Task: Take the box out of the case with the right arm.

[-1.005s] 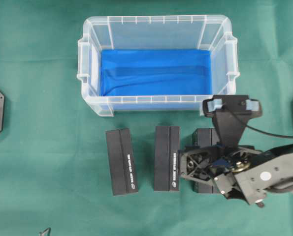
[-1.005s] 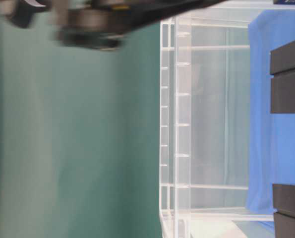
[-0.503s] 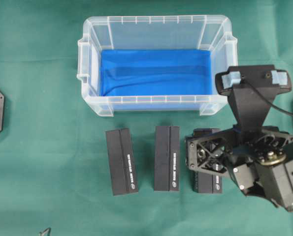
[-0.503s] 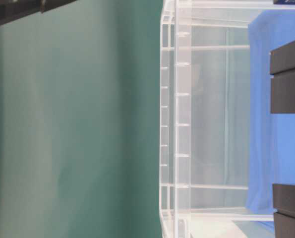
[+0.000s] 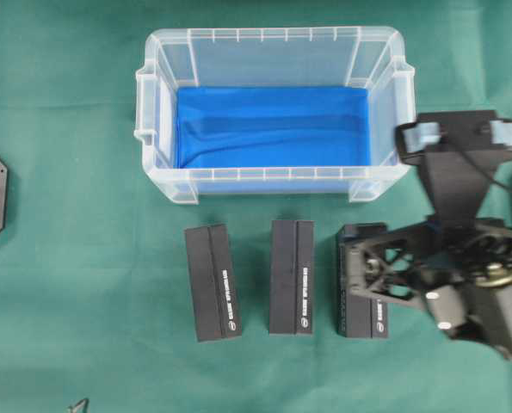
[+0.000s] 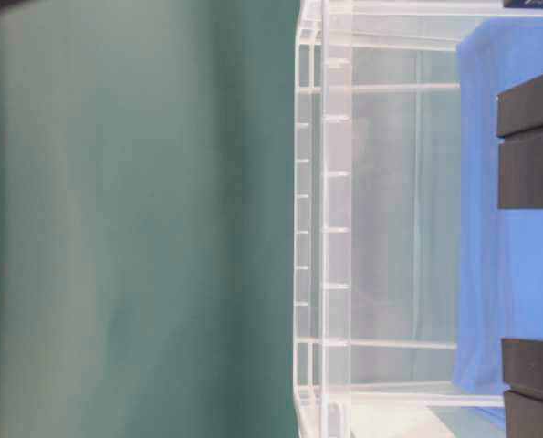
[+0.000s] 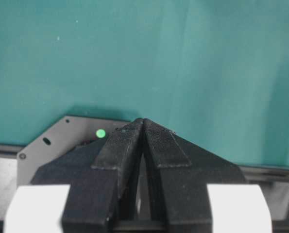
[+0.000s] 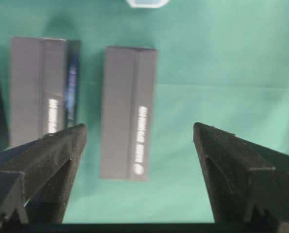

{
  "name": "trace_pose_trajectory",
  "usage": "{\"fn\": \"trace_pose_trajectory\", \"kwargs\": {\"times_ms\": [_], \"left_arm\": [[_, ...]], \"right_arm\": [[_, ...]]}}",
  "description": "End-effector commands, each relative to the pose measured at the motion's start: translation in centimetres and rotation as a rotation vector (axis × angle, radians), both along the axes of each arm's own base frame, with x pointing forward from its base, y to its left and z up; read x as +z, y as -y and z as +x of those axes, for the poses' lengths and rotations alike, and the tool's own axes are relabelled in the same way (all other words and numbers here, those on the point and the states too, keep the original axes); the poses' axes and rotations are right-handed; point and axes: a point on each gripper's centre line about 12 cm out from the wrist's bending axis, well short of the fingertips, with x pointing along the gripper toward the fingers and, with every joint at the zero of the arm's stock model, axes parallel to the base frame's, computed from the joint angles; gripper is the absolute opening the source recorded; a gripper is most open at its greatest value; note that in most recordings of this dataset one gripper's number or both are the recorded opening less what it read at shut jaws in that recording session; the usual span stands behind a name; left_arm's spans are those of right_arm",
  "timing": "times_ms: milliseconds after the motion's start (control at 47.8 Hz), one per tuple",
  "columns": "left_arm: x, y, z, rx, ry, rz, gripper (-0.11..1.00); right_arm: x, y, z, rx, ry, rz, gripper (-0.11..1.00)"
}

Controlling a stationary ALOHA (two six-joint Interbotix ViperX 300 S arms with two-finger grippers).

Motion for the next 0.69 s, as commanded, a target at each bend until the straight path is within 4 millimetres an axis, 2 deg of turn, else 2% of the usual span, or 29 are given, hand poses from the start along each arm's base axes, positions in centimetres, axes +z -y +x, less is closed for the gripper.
{"fn": "trace_pose_trajectory", "kwargs": {"times_ms": [0, 482, 670], "left_arm": [[0.4, -0.1, 0.1, 0.005, 0.016, -0.001, 0.0], [0.3, -0.1, 0.2, 0.005, 0.013, 0.0, 0.0], [0.3, 0.0, 0.2, 0.007, 0.011, 0.0, 0.0]], "right_arm": [[1.1, 0.1, -1.5, 0.006, 0.035, 0.026, 0.87], [0.3, 0.6, -9.6, 0.005, 0.046, 0.046, 0.87], [0.0, 0.8, -10.6, 0.001, 0.047, 0.053, 0.87]]}}
